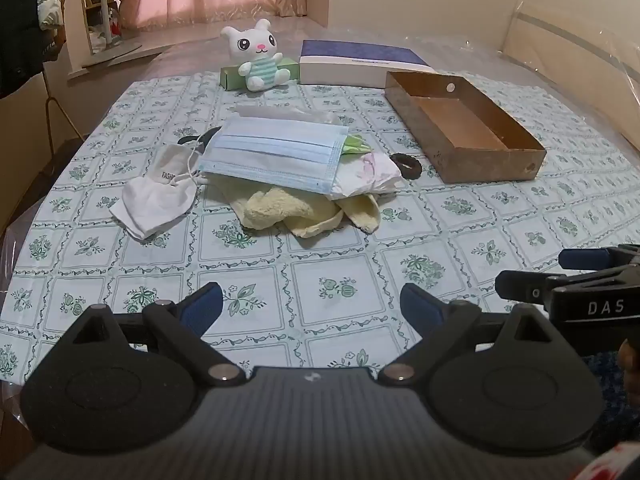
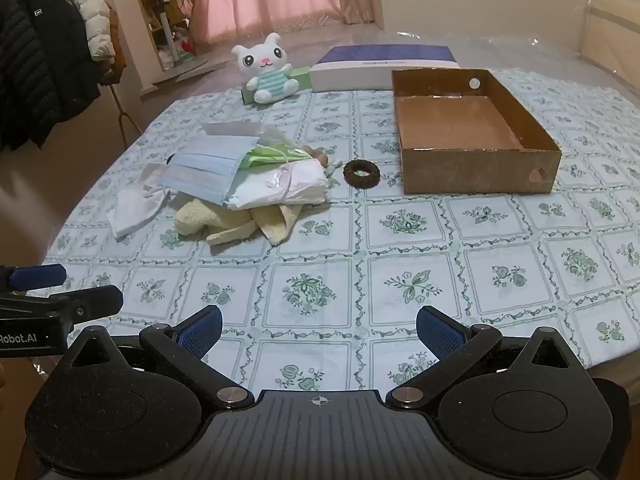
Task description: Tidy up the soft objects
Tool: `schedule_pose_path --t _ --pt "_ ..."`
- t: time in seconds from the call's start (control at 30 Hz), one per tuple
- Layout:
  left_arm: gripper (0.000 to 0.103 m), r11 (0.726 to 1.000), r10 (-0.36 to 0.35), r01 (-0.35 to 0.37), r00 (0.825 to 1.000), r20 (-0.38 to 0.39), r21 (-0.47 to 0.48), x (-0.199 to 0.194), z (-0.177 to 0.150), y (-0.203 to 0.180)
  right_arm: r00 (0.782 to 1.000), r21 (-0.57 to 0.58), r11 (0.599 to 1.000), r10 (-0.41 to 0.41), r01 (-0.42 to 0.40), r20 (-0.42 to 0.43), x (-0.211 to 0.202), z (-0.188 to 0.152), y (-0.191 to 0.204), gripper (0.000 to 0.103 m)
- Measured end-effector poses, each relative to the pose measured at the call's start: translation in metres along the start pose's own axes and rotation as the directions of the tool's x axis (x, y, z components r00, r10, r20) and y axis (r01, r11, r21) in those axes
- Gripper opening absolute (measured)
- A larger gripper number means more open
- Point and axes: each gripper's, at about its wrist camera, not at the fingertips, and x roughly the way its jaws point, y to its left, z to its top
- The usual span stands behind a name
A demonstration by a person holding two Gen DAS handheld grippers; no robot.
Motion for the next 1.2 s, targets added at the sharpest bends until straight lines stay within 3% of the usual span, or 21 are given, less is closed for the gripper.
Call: schedule_pose_path --t 1.2 --pt "0.095 1.0 0.0 0.0 1.0 -0.006 -0.006 0.0059 -0.0064 0.0022 1.0 0.002 1.0 0.0 0.0 -0.007 0.0058 0.0007 -0.001 0.103"
